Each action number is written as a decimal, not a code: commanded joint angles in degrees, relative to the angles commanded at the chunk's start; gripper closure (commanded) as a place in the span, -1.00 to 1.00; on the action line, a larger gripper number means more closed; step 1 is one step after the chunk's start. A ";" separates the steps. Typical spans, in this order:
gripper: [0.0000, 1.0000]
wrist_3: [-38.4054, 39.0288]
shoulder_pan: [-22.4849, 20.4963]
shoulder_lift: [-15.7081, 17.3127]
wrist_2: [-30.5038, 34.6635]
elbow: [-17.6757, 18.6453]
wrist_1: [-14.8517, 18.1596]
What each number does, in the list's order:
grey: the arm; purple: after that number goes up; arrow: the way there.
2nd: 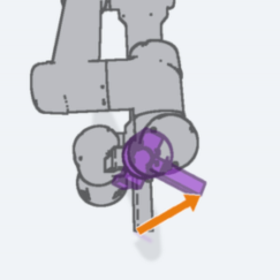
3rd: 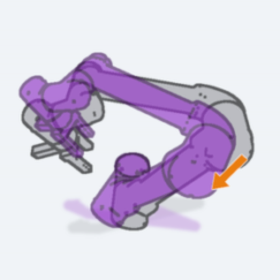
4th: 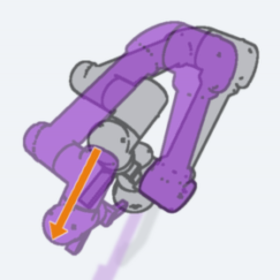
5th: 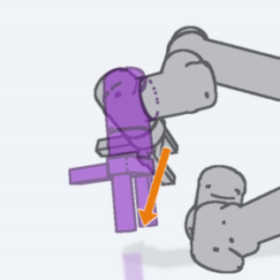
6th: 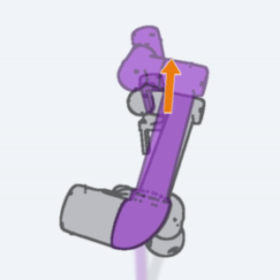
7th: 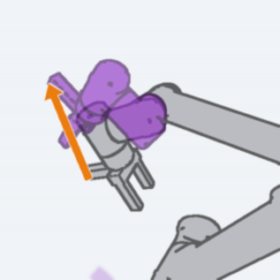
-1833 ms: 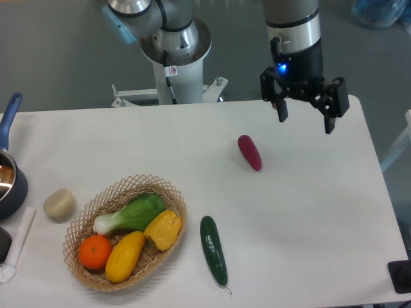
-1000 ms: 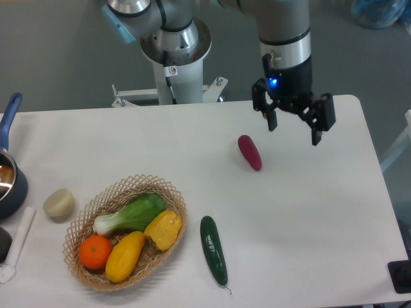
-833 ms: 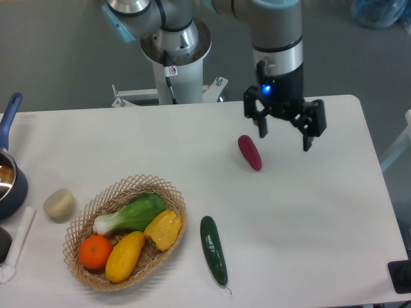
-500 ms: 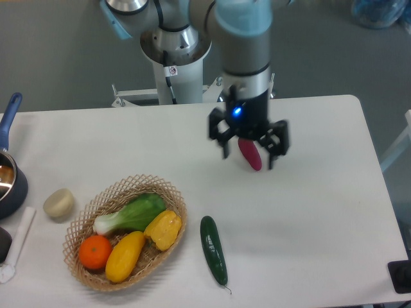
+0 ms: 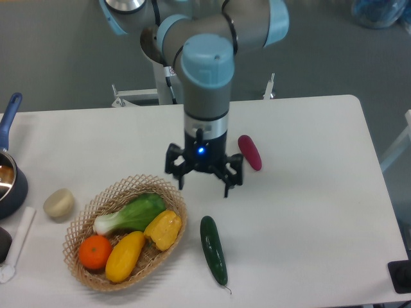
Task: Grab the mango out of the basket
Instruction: 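Move the open gripper over the basket and lower toward the yellow mango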
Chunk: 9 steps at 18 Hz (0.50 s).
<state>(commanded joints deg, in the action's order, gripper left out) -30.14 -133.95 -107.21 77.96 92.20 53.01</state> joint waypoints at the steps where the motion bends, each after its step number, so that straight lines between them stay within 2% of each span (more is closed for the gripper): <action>1: -1.00 -0.18 0.88 -0.71 0.52 0.08 -1.49; 4: -1.00 -0.35 2.99 -2.03 2.72 0.52 -5.80; 9: -1.00 -0.26 5.28 -6.07 2.99 0.09 -5.99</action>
<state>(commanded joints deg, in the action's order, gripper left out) -30.41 -128.67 -113.28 80.95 92.29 47.02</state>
